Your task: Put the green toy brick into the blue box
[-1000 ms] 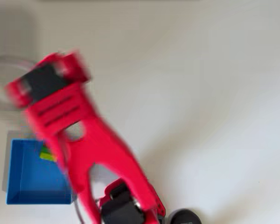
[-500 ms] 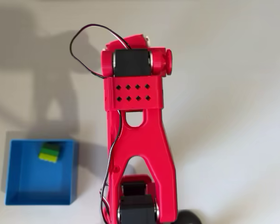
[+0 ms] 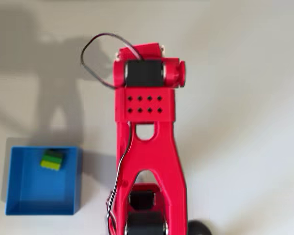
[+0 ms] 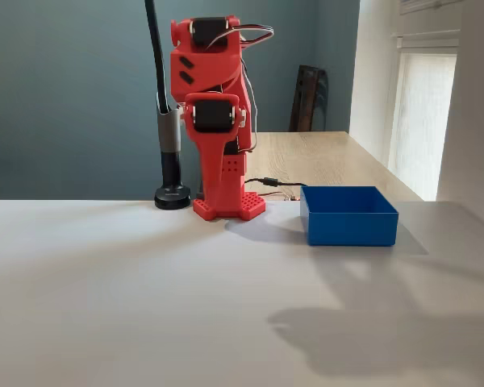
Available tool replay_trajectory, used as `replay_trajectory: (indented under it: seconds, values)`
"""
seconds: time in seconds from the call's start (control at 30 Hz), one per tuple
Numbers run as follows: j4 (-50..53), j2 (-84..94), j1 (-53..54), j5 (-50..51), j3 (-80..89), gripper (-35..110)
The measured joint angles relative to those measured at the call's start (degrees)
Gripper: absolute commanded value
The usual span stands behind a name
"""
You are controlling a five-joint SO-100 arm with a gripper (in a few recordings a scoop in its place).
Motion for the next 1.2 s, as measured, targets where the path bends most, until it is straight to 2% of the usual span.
replay_trajectory:
  seconds: [0.53, 0.9, 1.2]
  values:
    - [-15.4, 45.4, 0.1, -3.0, 50.4, 0]
    - [-16.9, 62.9, 0.1, -2.8, 71.5, 0]
    - [-17.5, 70.6, 0.1, -1.8, 76.3, 0]
